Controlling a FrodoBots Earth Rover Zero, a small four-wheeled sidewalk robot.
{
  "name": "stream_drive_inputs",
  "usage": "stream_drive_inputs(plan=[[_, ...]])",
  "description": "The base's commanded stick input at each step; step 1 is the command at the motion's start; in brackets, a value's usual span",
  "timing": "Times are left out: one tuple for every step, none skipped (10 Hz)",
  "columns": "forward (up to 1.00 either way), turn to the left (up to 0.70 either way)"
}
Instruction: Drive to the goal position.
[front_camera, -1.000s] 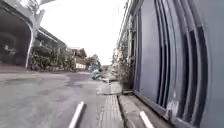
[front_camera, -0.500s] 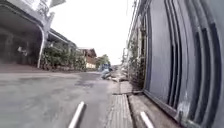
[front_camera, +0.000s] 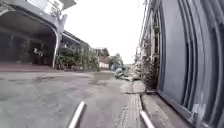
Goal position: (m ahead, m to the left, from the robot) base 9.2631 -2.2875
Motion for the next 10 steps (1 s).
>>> stream_drive_inputs(plan=[[0.0,0.0],[0.0,0.0],[0.0,0.0],[0.0,0.0],[0.0,0.0],[0.0,0.0],[0.0,0.0],[0.0,0.0],[0.0,0.0],[0.0,0.26]])
